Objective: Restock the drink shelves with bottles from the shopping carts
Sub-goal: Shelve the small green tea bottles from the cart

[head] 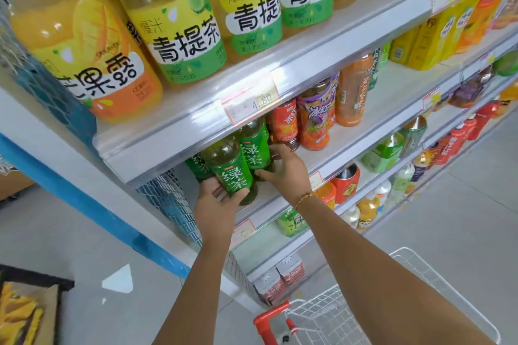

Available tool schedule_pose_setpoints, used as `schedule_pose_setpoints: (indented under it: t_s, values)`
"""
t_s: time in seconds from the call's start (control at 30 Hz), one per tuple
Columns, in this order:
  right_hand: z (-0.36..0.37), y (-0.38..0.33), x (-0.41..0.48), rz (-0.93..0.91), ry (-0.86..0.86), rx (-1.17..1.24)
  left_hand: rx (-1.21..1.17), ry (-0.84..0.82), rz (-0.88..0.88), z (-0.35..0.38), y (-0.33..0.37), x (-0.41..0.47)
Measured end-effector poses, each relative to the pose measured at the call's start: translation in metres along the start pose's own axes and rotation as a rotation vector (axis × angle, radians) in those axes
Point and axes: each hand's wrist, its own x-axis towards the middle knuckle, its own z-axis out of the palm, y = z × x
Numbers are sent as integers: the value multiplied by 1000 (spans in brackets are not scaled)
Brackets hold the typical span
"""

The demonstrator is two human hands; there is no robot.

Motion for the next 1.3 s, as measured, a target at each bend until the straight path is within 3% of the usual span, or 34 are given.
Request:
schedule_pose_setpoints:
  t_s: [0.23, 0.53, 1.17, 1.3]
  values:
    - [-3, 9, -1, -24, -12, 69, 21, 45, 0, 12, 8, 0]
    - [-5, 5, 9, 8, -10, -141, -73, 85, 5, 17, 2, -5]
    - [-18, 19, -5, 5, 58, 183, -110, 161, 39, 48, -4, 6]
    - [-57, 38, -47, 62, 178, 283, -38, 212, 199, 48, 1, -45]
